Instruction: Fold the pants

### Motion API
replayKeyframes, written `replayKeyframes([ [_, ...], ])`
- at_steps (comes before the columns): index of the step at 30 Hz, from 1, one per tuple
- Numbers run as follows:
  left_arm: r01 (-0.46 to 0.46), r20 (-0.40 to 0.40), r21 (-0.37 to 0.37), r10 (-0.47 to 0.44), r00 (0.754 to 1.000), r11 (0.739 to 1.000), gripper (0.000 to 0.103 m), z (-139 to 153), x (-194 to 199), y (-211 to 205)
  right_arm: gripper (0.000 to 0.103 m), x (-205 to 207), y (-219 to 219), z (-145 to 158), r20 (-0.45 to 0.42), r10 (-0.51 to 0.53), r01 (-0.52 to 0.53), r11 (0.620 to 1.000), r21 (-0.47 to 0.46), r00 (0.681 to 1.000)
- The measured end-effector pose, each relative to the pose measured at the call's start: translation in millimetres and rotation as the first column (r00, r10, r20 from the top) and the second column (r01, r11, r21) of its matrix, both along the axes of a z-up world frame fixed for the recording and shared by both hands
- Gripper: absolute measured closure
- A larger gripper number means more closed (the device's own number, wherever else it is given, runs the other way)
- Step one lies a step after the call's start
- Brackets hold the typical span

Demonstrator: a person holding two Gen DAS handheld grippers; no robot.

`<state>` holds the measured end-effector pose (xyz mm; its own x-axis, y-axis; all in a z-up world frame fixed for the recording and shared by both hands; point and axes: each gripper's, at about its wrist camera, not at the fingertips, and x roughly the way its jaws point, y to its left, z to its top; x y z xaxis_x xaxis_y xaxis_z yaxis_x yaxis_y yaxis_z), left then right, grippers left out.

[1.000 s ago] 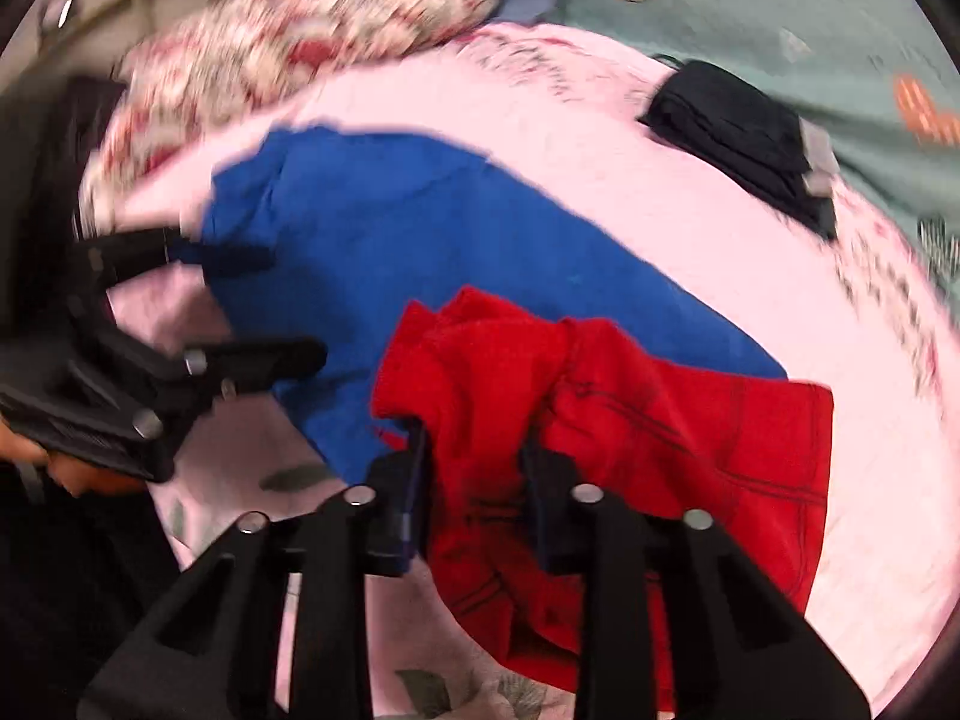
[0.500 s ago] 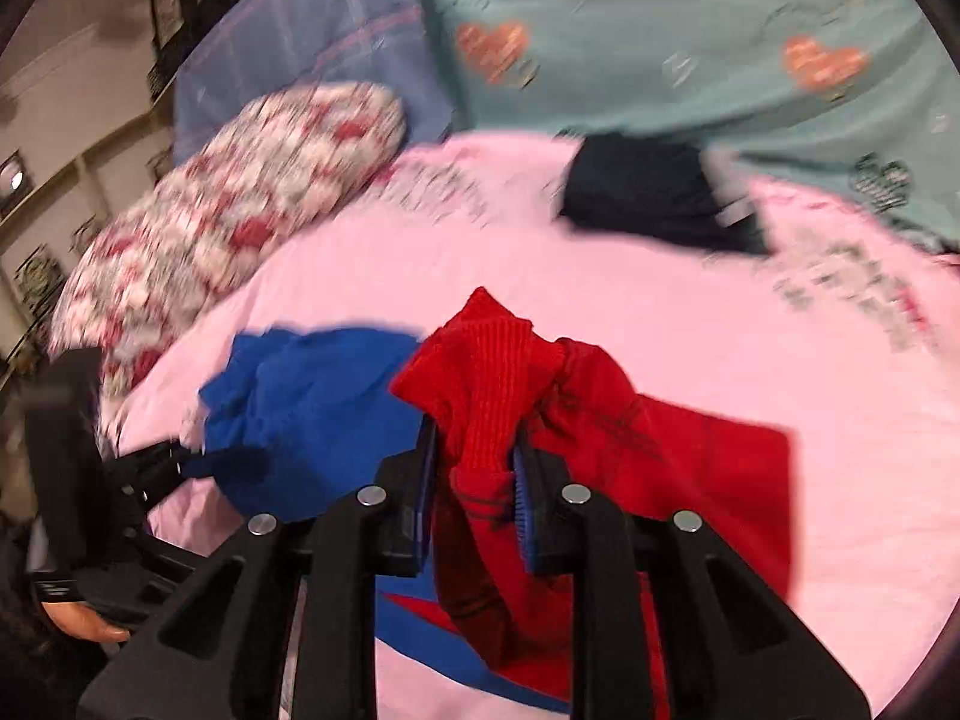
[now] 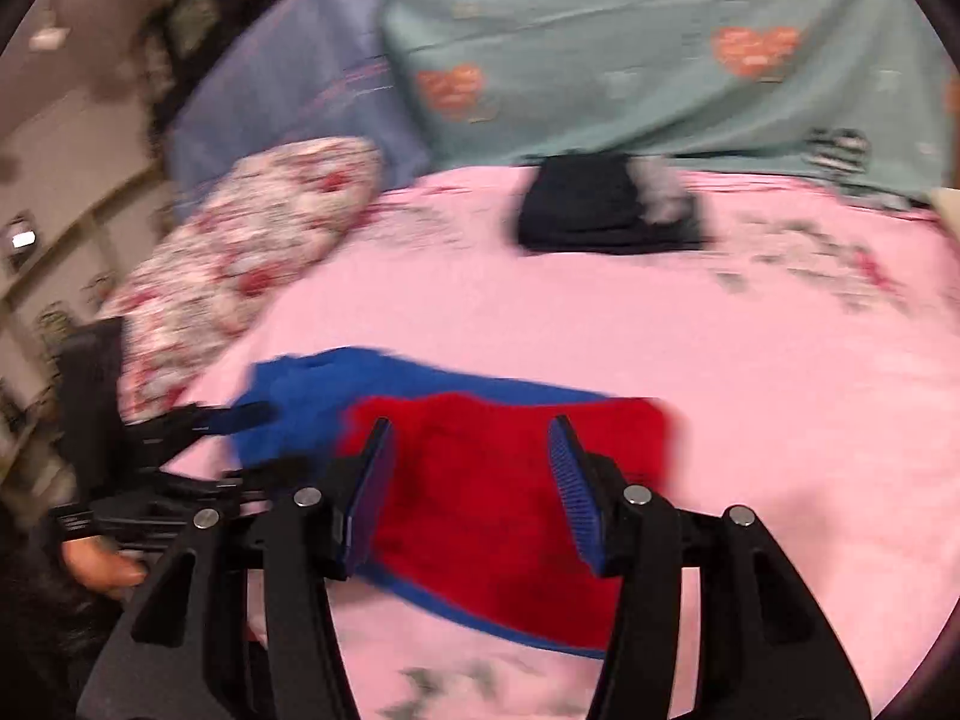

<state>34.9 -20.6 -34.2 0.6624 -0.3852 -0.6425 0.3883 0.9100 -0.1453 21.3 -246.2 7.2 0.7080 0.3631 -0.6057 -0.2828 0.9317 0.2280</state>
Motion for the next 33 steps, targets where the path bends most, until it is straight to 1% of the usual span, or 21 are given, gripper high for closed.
replayKeyframes([
  [1,0.016,0.007,0.02,-0.016,1.0,1.0,0.014,-0.2,4.6,-12.5,0.05,2.0,-5.3,-2.5,-0.005,-0.043,0.043,0.999,-0.018,0.999],
  [3,0.007,-0.006,0.09,-0.006,1.0,0.996,0.014,-13.4,21.0,-32.7,0.05,11.0,-19.4,-22.7,-0.087,-0.101,0.099,0.995,-0.034,0.991],
  [4,-0.018,-0.039,0.122,0.023,0.999,0.992,0.014,-23.7,31.5,-34.9,0.05,15.8,-24.3,-33.6,-0.13,-0.105,0.102,0.994,-0.031,0.986],
  [5,-0.048,-0.095,0.14,0.061,0.994,0.989,0.014,-38.4,42.6,-30.9,0.05,21.1,-26.2,-45.8,-0.171,-0.112,0.108,0.994,-0.036,0.979],
  [6,-0.067,-0.153,0.146,0.089,0.984,0.987,0.014,-52.9,50.6,-23.1,0.05,23.6,-27.1,-58.4,-0.204,-0.119,0.111,0.993,-0.049,0.972],
  [7,-0.073,-0.187,0.138,0.099,0.977,0.988,0.013,-61.2,54.4,-16.8,0.05,25.0,-28.8,-66.1,-0.215,-0.115,0.107,0.993,-0.049,0.97],
  [8,-0.074,-0.203,0.107,0.095,0.975,0.991,0.013,-65.2,53.8,-8.2,0.049,23.9,-31.4,-70.1,-0.219,-0.11,0.104,0.994,-0.039,0.969],
  [9,-0.079,-0.2,0.104,0.099,0.975,0.991,0.013,-63.4,51.3,-4.3,0.044,24.4,-34.2,-72.2,-0.222,-0.101,0.099,0.995,-0.02,0.97],
  [12,-0.085,-0.193,0.114,0.106,0.975,0.99,0.012,-61.1,47.0,-4.7,0.035,36.6,-36.8,-76.4,-0.221,-0.078,0.092,0.994,0.052,0.972],
  [16,-0.089,-0.191,0.128,0.113,0.975,0.988,0.011,-63.8,49.2,-6.3,0.034,66.3,-25.4,-92.5,-0.322,-0.018,0.047,0.996,0.082,0.947],
  [17,-0.089,-0.193,0.13,0.113,0.975,0.987,0.011,-64.7,49.5,-5.9,0.033,69.7,-23.0,-92.4,-0.313,-0.017,0.043,0.996,0.074,0.95],
  [18,-0.089,-0.192,0.127,0.113,0.975,0.988,0.011,-64.8,48.9,-5.8,0.038,71.8,-21.4,-92.0,-0.319,-0.014,0.04,0.996,0.077,0.948],
  [19,-0.091,-0.191,0.124,0.113,0.975,0.988,0.011,-64.3,49.9,-5.0,0.064,73.9,-22.0,-91.0,-0.327,0.001,0.035,0.994,0.103,0.945],
  [20,-0.094,-0.19,0.124,0.117,0.975,0.988,0.011,-64.8,48.8,-4.2,0.074,74.7,-22.2,-92.4,-0.341,0.029,0.023,0.989,0.149,0.94],
  [21,-0.095,-0.19,0.125,0.118,0.975,0.988,0.011,-65.0,48.9,-4.3,0.089,75.4,-22.8,-92.1,-0.344,0.065,0.006,0.98,0.199,0.937],
  [23,-0.104,-0.188,0.126,0.126,0.974,0.987,0.01,-65.1,49.7,-6.0,0.09,71.2,-22.1,-87.0,-0.308,0.084,-0.016,0.976,0.218,0.948],
  [26,-0.107,-0.184,0.12,0.128,0.975,0.987,0.01,-62.6,55.1,-18.3,0.091,65.2,-32.4,-69.0,-0.237,0.024,0.033,0.972,0.233,0.971],
  [27,-0.102,-0.177,0.121,0.123,0.976,0.987,0.01,-61.1,56.7,-24.6,0.091,62.4,-34.5,-57.5,-0.2,0.004,0.04,0.976,0.214,0.98],
  [29,-0.089,-0.162,0.117,0.107,0.981,0.989,0.01,-56.9,60.7,-40.7,0.092,58.2,-39.1,-40.6,-0.162,-0.022,0.05,0.984,0.171,0.987],
  [31,-0.072,-0.155,0.1,0.087,0.984,0.992,0.01,-53.6,65.3,-54.6,0.092,55.4,-45.8,-25.3,-0.132,-0.055,0.07,0.991,0.111,0.99],
  [33,-0.044,-0.176,0.098,0.061,0.982,0.994,0.01,-58.4,69.4,-65.9,0.092,51.2,-52.1,-21.2,-0.133,-0.081,0.089,0.995,0.051,0.988],
])
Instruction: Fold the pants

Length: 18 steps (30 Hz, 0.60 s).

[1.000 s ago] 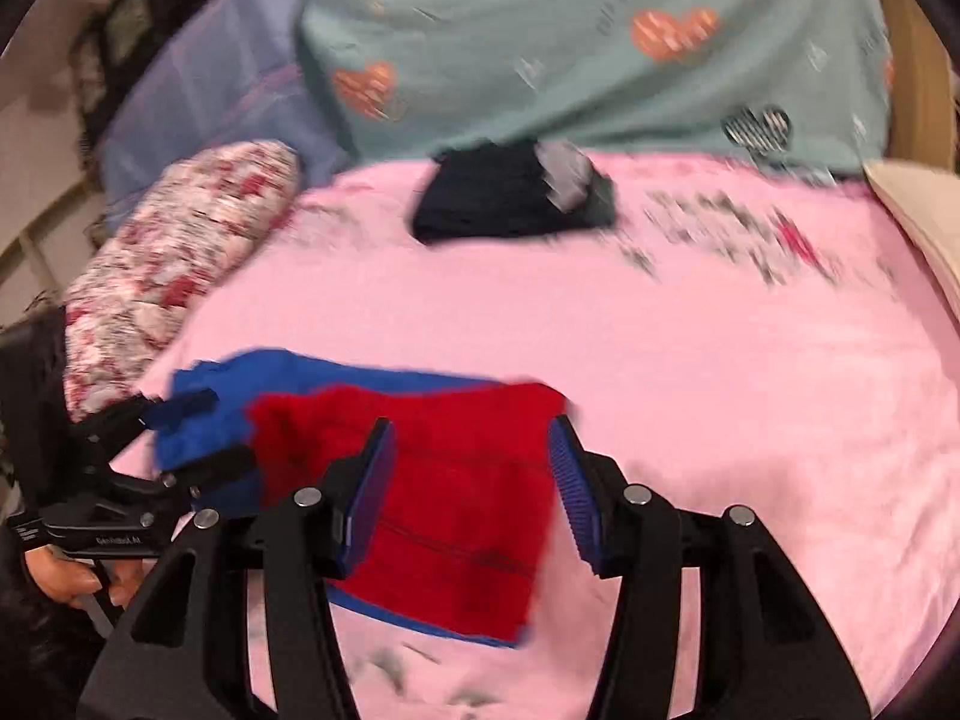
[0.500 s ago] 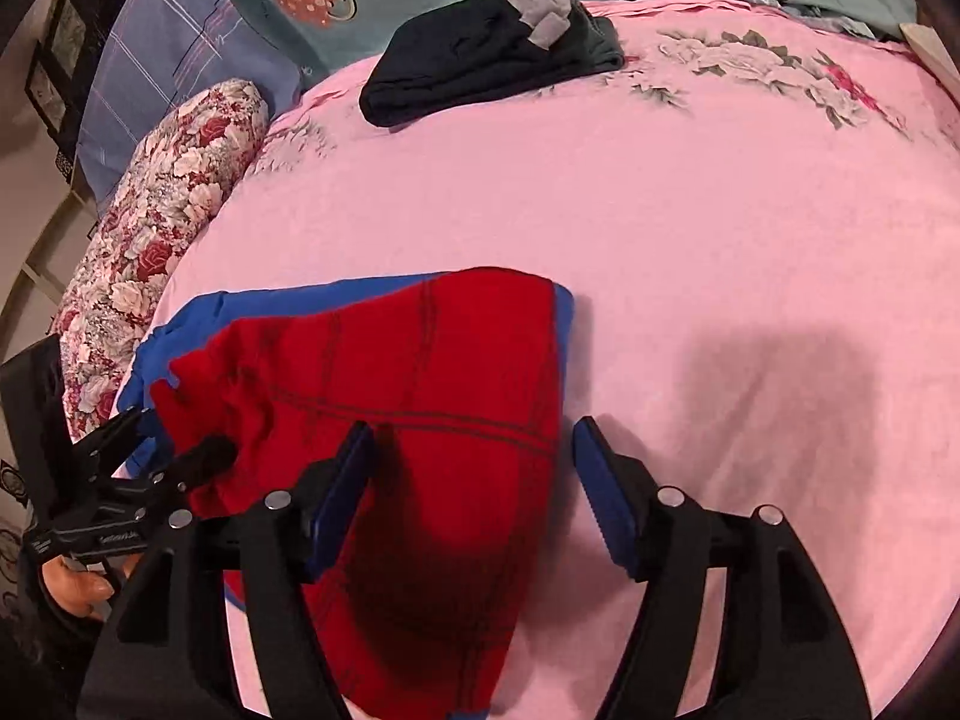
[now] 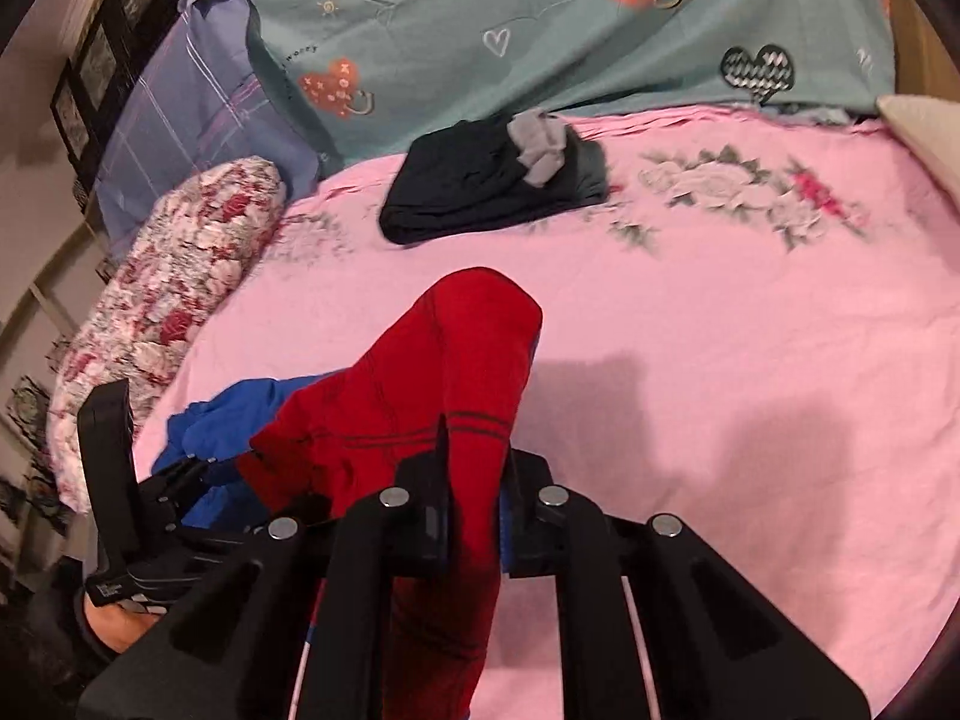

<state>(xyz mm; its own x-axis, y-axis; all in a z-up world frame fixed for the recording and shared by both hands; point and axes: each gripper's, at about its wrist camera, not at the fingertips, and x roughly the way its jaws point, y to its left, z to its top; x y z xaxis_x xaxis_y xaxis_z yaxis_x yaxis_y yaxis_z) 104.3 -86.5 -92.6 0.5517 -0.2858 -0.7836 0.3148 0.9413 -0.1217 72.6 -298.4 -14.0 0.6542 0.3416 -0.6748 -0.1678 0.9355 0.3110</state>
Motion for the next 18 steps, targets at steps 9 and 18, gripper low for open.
replayKeyframes([
  [9,0.006,-0.021,0.043,-0.005,1.0,0.999,0.009,-5.6,-4.8,4.3,0.059,-0.7,-5.4,-28.7,-0.017,-0.116,0.108,0.964,-0.243,0.993],
  [18,-0.009,-0.019,-0.013,0.008,1.0,1.0,0.006,-2.8,-10.5,18.0,0.058,-5.8,50.2,-65.6,-0.13,0.054,-0.085,0.965,-0.247,0.99],
])
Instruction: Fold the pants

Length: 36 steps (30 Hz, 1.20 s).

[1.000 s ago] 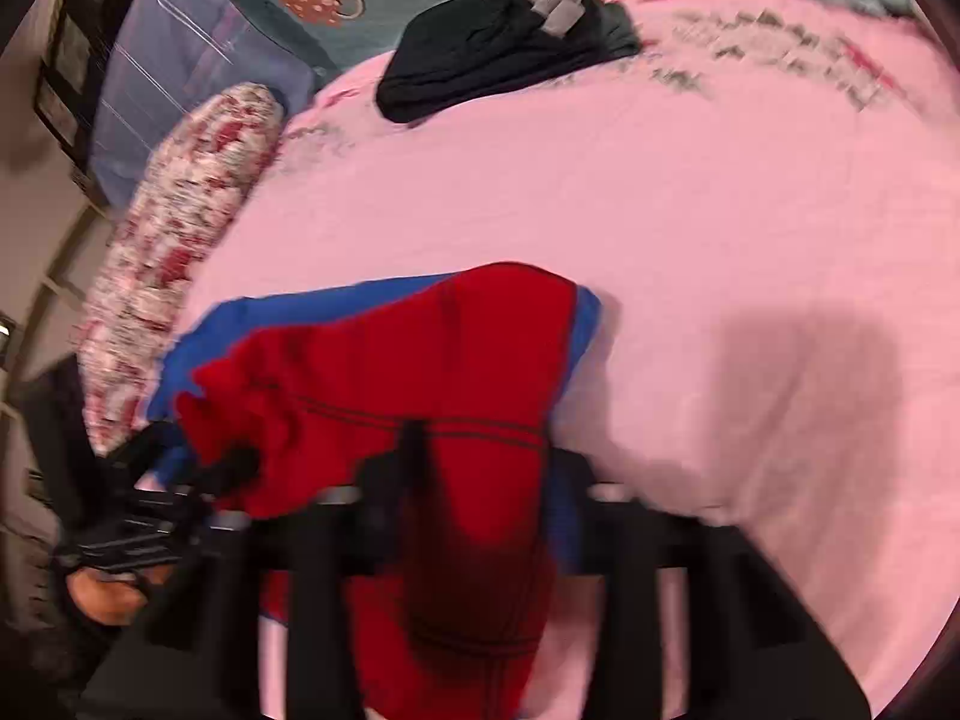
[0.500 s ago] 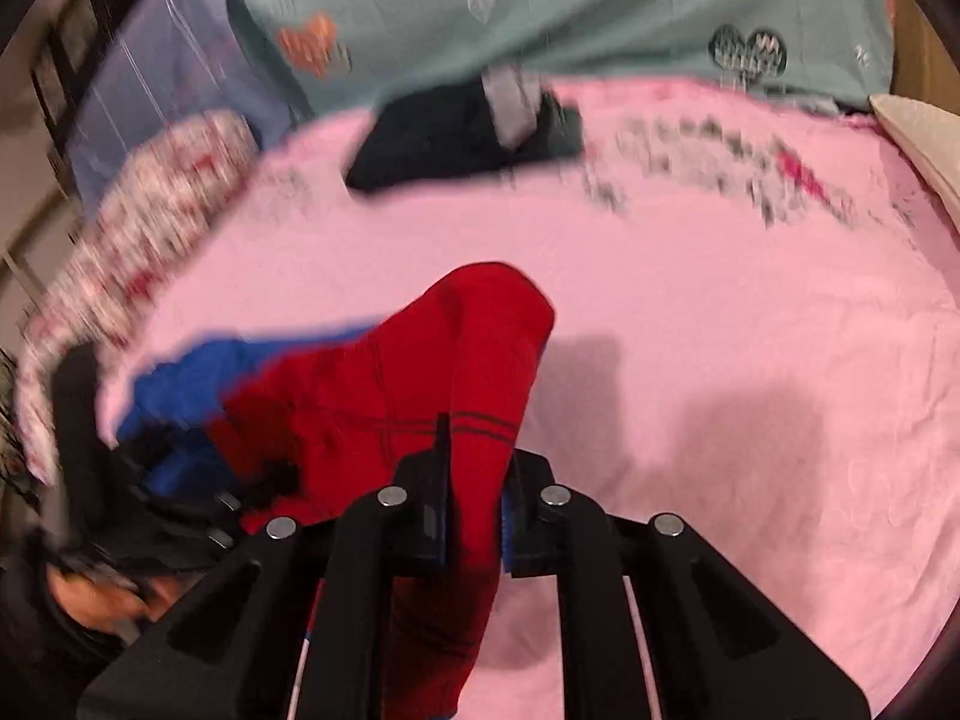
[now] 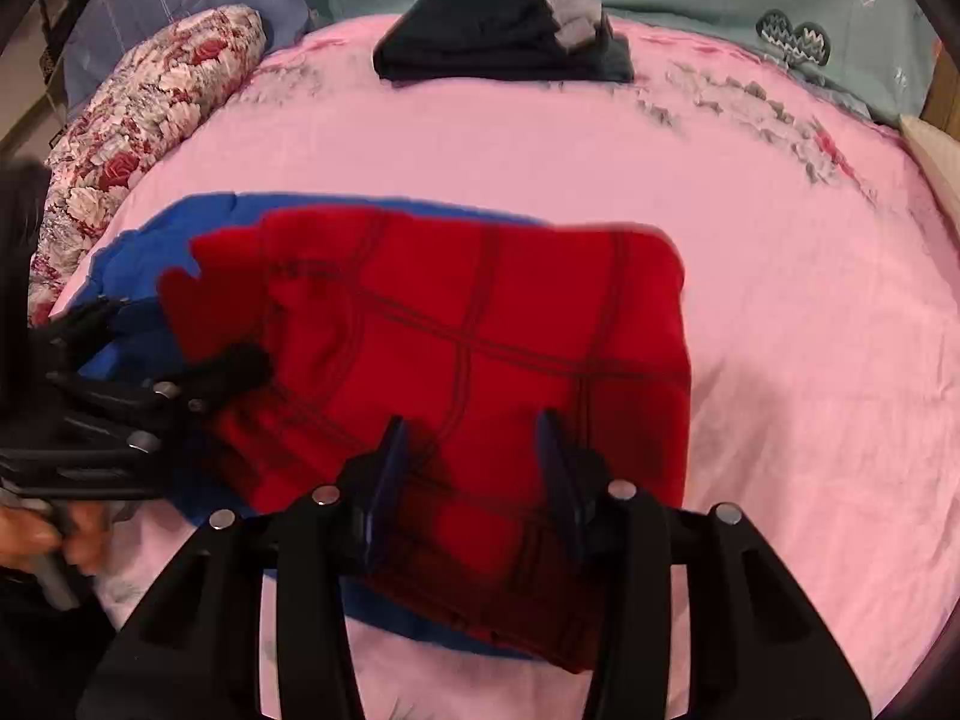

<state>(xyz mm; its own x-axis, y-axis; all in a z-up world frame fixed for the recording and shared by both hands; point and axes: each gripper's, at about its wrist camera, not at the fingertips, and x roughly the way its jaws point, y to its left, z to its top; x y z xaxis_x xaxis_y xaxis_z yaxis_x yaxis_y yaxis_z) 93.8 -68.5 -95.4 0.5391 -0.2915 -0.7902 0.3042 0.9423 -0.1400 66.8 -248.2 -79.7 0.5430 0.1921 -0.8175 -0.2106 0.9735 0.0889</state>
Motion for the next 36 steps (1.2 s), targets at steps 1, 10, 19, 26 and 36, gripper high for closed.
replayKeyframes([
  [1,-0.004,0.018,-0.027,0.004,1.0,1.0,0.006,6.1,-7.1,6.8,0.058,-4.5,2.1,5.5,0.013,0.003,-0.003,1.0,-0.014,1.0],
  [10,-0.175,0.045,-0.323,0.2,0.979,0.93,0.007,51.3,-78.7,122.5,0.029,-42.9,45.5,58.8,0.256,0.108,-0.131,0.989,0.074,0.961],
  [19,-0.394,-0.2,-0.524,0.341,0.919,0.755,0.009,2.5,-57.0,191.9,0.029,-39.9,95.0,27.1,0.203,0.207,-0.214,0.977,0.013,0.957],
  [26,-0.472,-0.224,-0.489,0.418,0.881,0.733,0.01,-4.9,-48.3,194.3,0.029,-44.6,76.6,14.3,0.197,0.165,-0.178,0.983,0.051,0.966],
  [36,-0.477,-0.221,-0.508,0.427,0.877,0.717,0.072,-11.4,-23.8,186.1,0.029,-47.9,68.5,13.9,0.212,0.152,-0.173,0.981,0.083,0.965],
])
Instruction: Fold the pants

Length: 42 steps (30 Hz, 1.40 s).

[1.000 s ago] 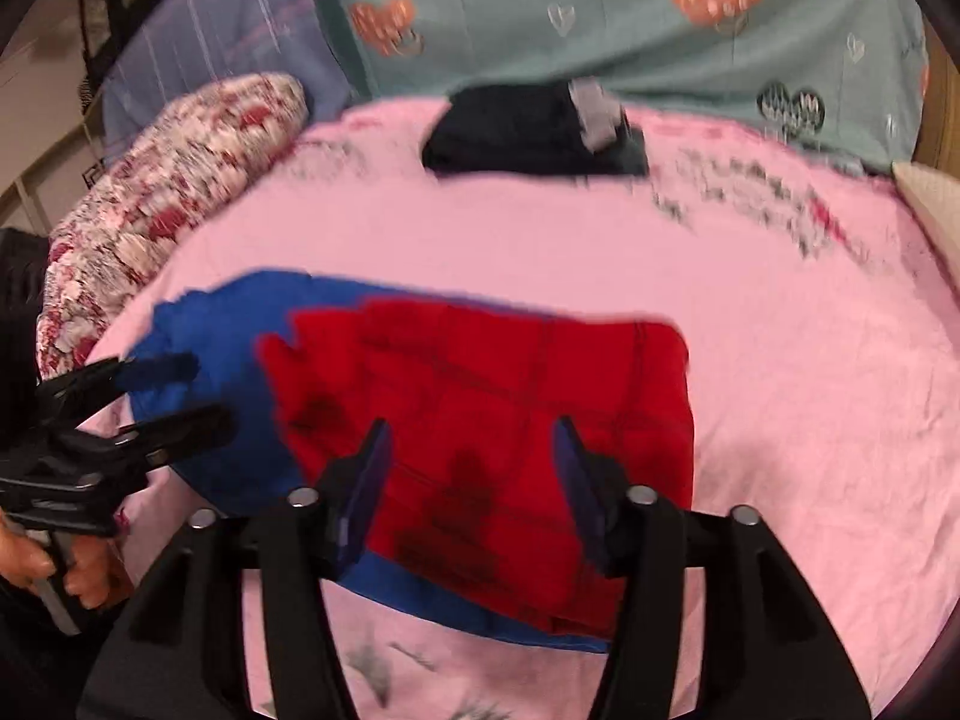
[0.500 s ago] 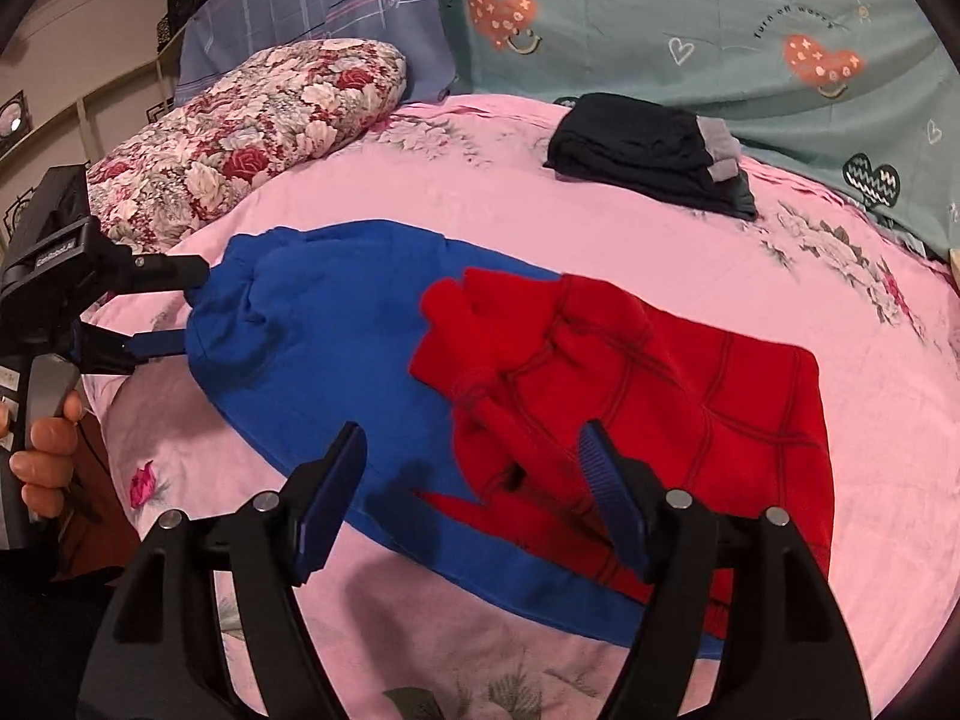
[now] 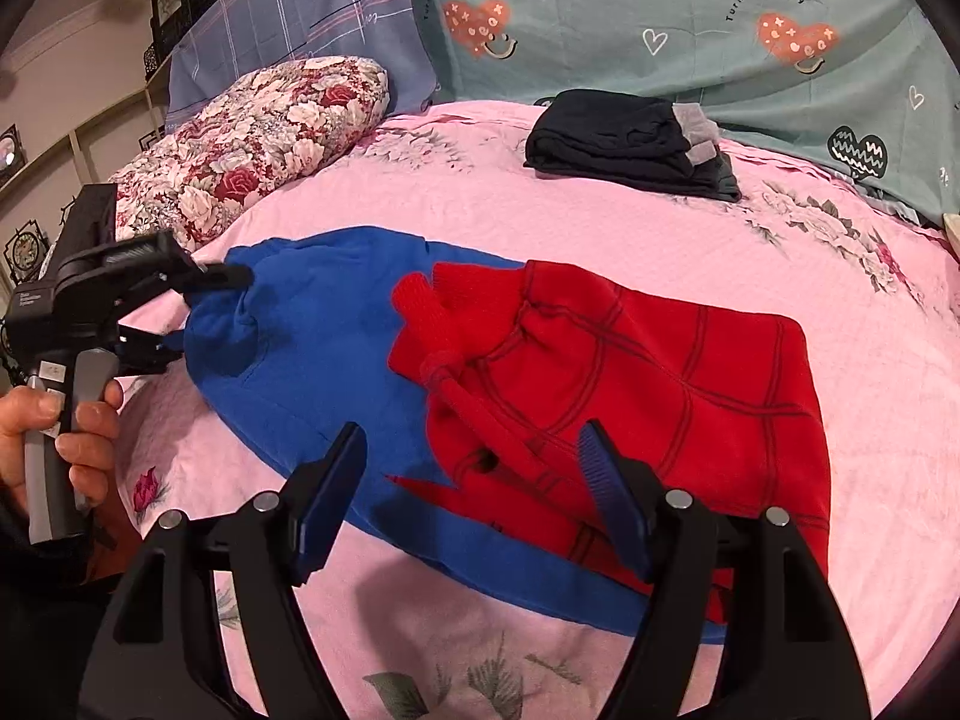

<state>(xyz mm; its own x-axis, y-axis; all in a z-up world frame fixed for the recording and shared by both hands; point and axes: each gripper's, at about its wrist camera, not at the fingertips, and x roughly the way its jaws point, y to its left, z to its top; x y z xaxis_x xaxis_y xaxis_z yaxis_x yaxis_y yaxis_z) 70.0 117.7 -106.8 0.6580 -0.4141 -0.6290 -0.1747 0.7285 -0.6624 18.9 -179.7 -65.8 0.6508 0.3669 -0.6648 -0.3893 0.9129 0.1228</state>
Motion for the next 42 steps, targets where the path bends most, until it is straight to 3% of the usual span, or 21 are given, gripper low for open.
replayKeyframes([
  [1,0.021,0.003,-0.015,-0.021,1.0,1.0,0.087,-0.4,2.0,-1.8,0.029,-1.3,-2.3,0.0,0.002,-0.001,0.001,1.0,0.008,1.0],
  [5,0.055,0.061,0.028,-0.057,0.997,0.998,0.089,17.8,-0.5,-12.6,0.029,-5.6,-14.3,2.9,0.022,-0.02,0.019,0.998,0.066,1.0],
  [8,0.123,0.142,0.103,-0.137,0.98,0.987,0.09,48.7,-5.2,-38.9,0.03,-13.1,-29.1,11.6,0.078,-0.069,0.062,0.994,0.095,0.995],
  [10,0.187,0.198,0.165,-0.218,0.956,0.968,0.091,73.5,-7.7,-66.8,0.03,-19.9,-48.5,20.0,0.118,-0.127,0.112,0.986,0.127,0.985],
  [12,0.266,0.254,0.228,-0.32,0.912,0.937,0.091,101.9,-9.7,-106.7,0.03,-27.9,-78.1,29.8,0.146,-0.213,0.186,0.966,0.177,0.966],
  [14,0.356,0.281,0.28,-0.43,0.858,0.892,0.091,121.7,-10.5,-152.6,0.03,-36.5,-111.8,37.8,0.152,-0.305,0.268,0.937,0.223,0.94],
  [15,0.421,0.276,0.321,-0.509,0.815,0.848,0.091,127.7,-12.0,-187.7,0.03,-40.0,-129.7,40.4,0.144,-0.351,0.313,0.921,0.232,0.925],
  [17,0.503,0.252,0.377,-0.609,0.752,0.778,0.091,125.2,-15.1,-237.4,0.03,-44.9,-154.8,41.3,0.129,-0.422,0.385,0.892,0.237,0.897],
  [18,0.557,0.213,0.41,-0.67,0.712,0.722,0.09,115.0,-15.8,-267.1,0.029,-46.7,-167.8,38.7,0.105,-0.454,0.422,0.876,0.232,0.885],
  [20,0.641,0.115,0.409,-0.733,0.67,0.65,0.09,85.1,-9.9,-303.5,0.029,-49.5,-188.0,29.4,0.044,-0.487,0.464,0.852,0.242,0.872],
  [22,0.733,-0.004,0.347,-0.781,0.625,0.585,0.088,47.7,0.7,-325.8,0.029,-49.5,-200.3,19.5,-0.017,-0.492,0.48,0.841,0.25,0.871],
  [25,0.767,-0.032,0.302,-0.799,0.601,0.565,0.079,32.5,-1.1,-323.3,0.028,-45.8,-201.5,12.9,-0.071,-0.458,0.46,0.848,0.264,0.886],
  [26,0.772,-0.006,0.3,-0.808,0.589,0.561,0.051,40.3,-6.9,-317.2,0.026,-43.6,-199.4,13.4,-0.077,-0.439,0.442,0.853,0.278,0.895],
  [28,0.744,0.082,0.32,-0.799,0.595,0.587,0.018,60.5,-21.1,-297.2,0.022,-36.3,-193.8,16.5,-0.086,-0.403,0.409,0.859,0.308,0.911],
  [29,0.701,0.147,0.363,-0.781,0.608,0.614,0.016,76.6,-32.3,-281.5,0.021,-33.6,-191.0,17.9,-0.093,-0.383,0.392,0.861,0.324,0.919],
  [31,0.671,0.185,0.392,-0.768,0.613,0.629,0.015,91.5,-41.6,-262.9,0.021,-23.1,-185.1,19.1,-0.119,-0.339,0.358,0.86,0.364,0.933],
  [34,0.622,0.158,0.39,-0.714,0.682,0.68,0.014,87.6,-34.3,-236.2,0.02,-5.8,-176.5,17.7,-0.166,-0.297,0.34,0.851,0.402,0.94],
  [36,0.599,0.067,0.371,-0.664,0.745,0.709,0.014,63.9,-14.3,-223.8,0.02,5.2,-172.3,10.9,-0.205,-0.308,0.365,0.854,0.37,0.929],
  [38,0.604,0.004,0.375,-0.653,0.758,0.703,0.016,43.5,-3.0,-223.3,0.043,17.5,-166.5,-1.7,-0.259,-0.301,0.381,0.851,0.361,0.918],
  [39,0.59,-0.011,0.417,-0.646,0.764,0.691,0.018,39.1,-2.2,-224.6,0.066,22.3,-164.6,-5.2,-0.278,-0.281,0.372,0.854,0.364,0.918],
  [42,0.56,-0.032,0.459,-0.617,0.787,0.69,0.02,33.5,-0.5,-215.2,0.066,17.6,-156.8,7.4,-0.246,-0.292,0.363,0.872,0.329,0.924],
])
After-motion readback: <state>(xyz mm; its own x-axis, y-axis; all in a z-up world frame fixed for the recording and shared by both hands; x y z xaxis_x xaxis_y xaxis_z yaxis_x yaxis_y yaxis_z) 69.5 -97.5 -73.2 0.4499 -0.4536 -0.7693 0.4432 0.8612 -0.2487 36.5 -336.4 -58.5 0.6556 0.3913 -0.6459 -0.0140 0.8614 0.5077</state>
